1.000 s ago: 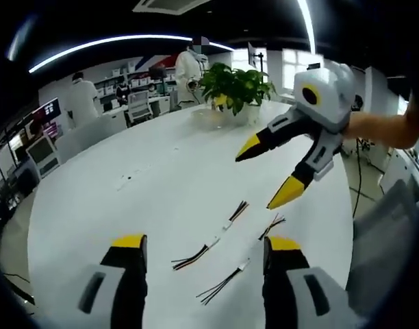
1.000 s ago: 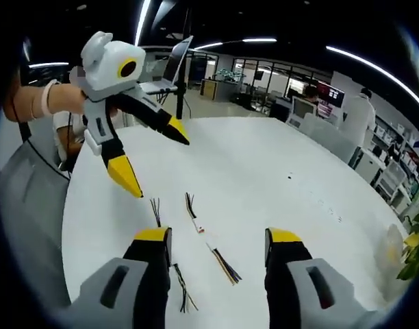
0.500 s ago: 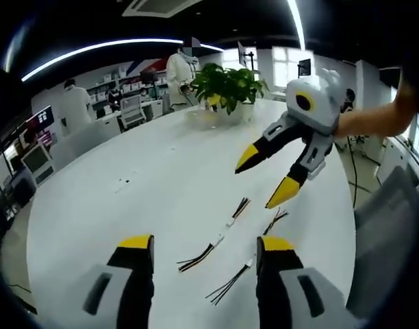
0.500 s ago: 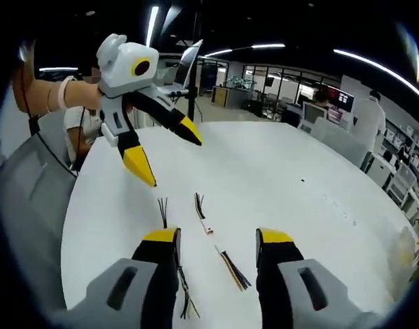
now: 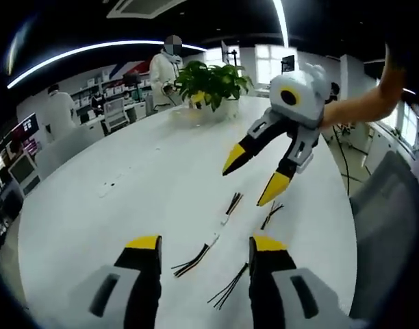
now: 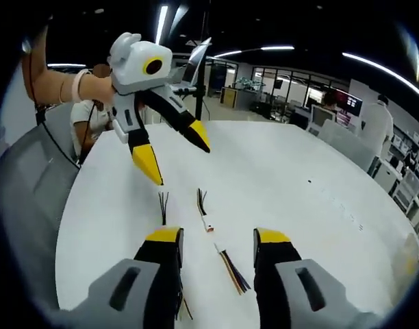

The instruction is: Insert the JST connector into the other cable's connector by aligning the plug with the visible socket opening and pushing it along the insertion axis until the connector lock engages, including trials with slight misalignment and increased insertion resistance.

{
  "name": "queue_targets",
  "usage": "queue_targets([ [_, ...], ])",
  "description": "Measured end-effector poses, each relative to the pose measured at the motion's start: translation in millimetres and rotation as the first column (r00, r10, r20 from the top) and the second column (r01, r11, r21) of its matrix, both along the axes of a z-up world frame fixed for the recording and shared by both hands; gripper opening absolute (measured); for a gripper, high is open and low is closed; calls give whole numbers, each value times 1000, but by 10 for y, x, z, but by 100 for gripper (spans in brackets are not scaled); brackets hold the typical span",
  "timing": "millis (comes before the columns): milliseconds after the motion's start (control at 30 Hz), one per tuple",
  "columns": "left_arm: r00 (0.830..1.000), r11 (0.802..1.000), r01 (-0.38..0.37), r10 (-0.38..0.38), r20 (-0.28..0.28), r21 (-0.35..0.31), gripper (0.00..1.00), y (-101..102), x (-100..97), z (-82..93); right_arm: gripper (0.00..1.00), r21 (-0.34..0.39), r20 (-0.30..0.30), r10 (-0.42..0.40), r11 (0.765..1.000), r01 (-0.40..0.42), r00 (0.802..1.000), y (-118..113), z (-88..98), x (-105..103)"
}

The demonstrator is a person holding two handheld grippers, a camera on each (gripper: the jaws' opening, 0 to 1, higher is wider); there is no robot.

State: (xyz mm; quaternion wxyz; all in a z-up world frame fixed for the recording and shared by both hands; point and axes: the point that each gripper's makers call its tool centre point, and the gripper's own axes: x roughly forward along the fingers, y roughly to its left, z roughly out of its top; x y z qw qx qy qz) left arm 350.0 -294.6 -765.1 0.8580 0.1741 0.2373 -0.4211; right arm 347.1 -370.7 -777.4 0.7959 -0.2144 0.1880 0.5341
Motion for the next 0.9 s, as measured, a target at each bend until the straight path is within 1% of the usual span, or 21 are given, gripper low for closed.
queue_targets([
  [33, 1000, 1000, 11, -11, -2, -7, 43, -17, -2, -22, 38, -2, 7, 9, 1000, -9, 1000, 3, -10, 3],
  [133, 999, 999, 35, -35, -12, -21, 40, -52, -12, -70, 37, 7, -4, 18, 1000, -18, 1000, -2, -37, 18],
  [233, 997, 997, 79, -79, 10, -14, 38, -91, -19, -112, 35, 27, -14, 30, 999, -30, 999, -12, -52, 29],
  [267, 996, 996, 89, -89, 10, -16, 37, -101, -25, -125, 35, 35, -19, 35, 999, -35, 999, -11, -55, 28],
  [300, 995, 994, 103, -102, 3, -24, 35, -120, -32, -148, 34, 42, -25, 41, 998, -40, 999, -13, -62, 28],
  [367, 994, 994, 106, -106, -6, -29, 31, -128, -24, -183, 33, 50, -36, 53, 997, -51, 998, -21, -85, 27],
  [400, 994, 993, 112, -113, -10, -27, 30, -132, -20, -216, 33, 49, -42, 59, 997, -57, 997, -31, -111, 30],
  [467, 991, 991, 130, -130, -16, -22, 29, -140, -16, -263, 32, 21, -53, 57, 998, -56, 997, -62, -194, 42],
  [600, 988, 988, 155, -156, -17, -22, 27, -144, 10, -322, 29, 7, -76, 62, 998, -62, 995, -86, -315, 57],
  [733, 984, 984, 175, -176, -19, -27, 26, -138, 34, -371, 27, 11, -83, 76, 997, -76, 994, -64, -368, 67],
  [833, 982, 982, 190, -190, -20, -11, 23, -121, 58, -430, 25, 16, -82, 86, 996, -85, 993, -40, -389, 79],
  [900, 980, 980, 196, -196, -17, -13, 23, -119, 76, -452, 23, 18, -76, 100, 995, -99, 992, -20, -396, 80],
])
